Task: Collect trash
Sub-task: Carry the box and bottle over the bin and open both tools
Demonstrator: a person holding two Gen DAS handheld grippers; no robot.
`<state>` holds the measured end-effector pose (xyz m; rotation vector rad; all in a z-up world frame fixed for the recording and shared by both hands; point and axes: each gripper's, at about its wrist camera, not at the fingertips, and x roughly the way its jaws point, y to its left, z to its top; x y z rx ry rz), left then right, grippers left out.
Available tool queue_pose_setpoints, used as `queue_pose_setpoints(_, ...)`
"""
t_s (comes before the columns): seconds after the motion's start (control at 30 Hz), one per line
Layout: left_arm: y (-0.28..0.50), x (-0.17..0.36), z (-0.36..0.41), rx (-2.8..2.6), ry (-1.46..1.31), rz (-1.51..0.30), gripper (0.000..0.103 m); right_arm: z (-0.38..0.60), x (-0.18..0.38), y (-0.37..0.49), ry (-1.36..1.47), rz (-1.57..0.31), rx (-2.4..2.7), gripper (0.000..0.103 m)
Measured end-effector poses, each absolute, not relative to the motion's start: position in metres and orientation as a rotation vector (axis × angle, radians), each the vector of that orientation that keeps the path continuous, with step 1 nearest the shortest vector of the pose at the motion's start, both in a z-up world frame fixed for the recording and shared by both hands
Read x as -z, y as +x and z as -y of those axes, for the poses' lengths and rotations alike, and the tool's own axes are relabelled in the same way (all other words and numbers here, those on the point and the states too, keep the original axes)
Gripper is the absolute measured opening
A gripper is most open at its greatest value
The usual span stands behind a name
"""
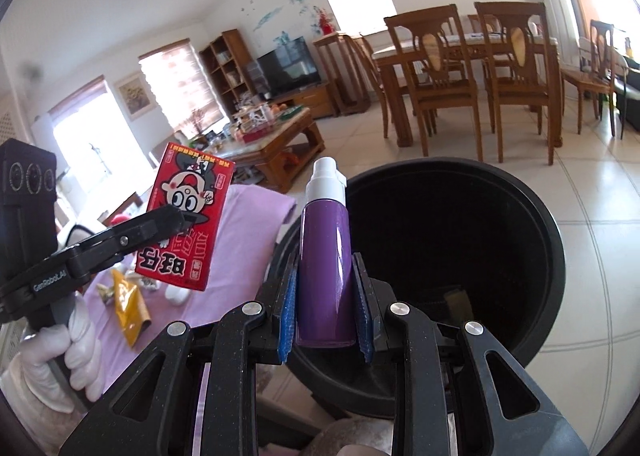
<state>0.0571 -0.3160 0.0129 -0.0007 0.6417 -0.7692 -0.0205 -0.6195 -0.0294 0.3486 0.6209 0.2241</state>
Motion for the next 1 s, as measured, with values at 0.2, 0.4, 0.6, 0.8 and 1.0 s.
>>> queue_pose_setpoints(0.2,0.070,0.009,0.342,0.786,0.002,-0.693,0.031,0.634,0.049,-0.018,0.361,-0.633,-0.163,0.025)
queue_pose_setpoints(0.4,0.083,0.033,0.359,0.785,0.025,-0.755,0.031,0.639,0.064,-0.015,0.369,-0.649,-0.137,0.025)
queue_pose_setpoints(0.6,0.083,0.041,0.359,0.783,0.046,-0.775,0.031,0.639,0.075,-0.013,0.381,-0.660,-0.125,0.025)
queue_pose_setpoints(0.8,0.078,0.041,0.366,0.783,0.075,-0.777,0.031,0.635,0.079,-0.009,0.384,-0.668,-0.098,0.025)
queue_pose_setpoints(1.0,0.079,0.043,0.368,0.785,0.092,-0.798,0.032,0.628,0.077,-0.006,0.368,-0.681,-0.081,0.025)
